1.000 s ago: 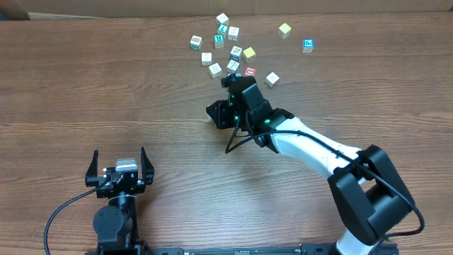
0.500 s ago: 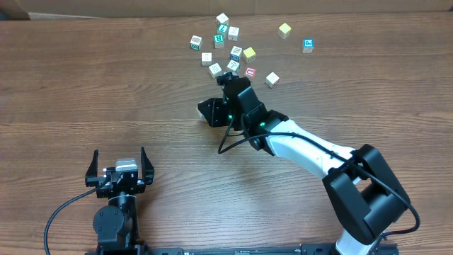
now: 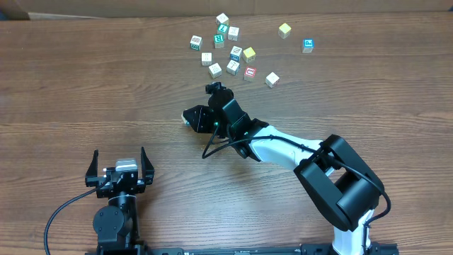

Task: Form a horizontal line
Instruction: 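Carry the '1' block left toward the table center with the right gripper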

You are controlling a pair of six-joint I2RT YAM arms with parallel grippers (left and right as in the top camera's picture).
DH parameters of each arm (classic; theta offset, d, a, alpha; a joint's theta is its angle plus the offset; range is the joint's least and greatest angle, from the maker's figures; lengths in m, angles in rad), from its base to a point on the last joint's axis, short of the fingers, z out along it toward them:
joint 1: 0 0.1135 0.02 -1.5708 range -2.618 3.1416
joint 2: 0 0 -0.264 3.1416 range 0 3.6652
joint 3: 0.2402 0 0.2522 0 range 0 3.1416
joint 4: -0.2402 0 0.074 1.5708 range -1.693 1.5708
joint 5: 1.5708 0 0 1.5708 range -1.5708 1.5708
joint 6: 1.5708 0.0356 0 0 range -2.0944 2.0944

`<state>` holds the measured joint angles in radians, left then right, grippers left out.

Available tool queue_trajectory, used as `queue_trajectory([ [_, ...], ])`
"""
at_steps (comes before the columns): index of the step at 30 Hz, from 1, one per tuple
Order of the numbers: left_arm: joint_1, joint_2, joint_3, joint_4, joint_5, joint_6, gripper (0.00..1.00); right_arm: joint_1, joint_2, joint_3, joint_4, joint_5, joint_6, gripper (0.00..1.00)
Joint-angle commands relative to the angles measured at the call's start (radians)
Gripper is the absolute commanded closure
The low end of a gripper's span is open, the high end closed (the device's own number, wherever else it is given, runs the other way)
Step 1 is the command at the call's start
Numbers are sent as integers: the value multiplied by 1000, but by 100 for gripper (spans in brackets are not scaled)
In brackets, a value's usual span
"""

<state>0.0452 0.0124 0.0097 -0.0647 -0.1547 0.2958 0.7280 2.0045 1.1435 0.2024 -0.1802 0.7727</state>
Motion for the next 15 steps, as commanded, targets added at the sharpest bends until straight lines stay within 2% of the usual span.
queue_trajectory([
  [1, -6, -6, -5, 2, -9, 19, 0, 10, 7, 8, 51, 3, 100, 77],
  [5, -6, -6, -5, 2, -9, 19, 0, 17, 7, 8, 70, 34, 173, 79],
  [15, -6, -6, -5, 2, -9, 19, 1, 27, 8, 8, 90, 73, 253, 78],
])
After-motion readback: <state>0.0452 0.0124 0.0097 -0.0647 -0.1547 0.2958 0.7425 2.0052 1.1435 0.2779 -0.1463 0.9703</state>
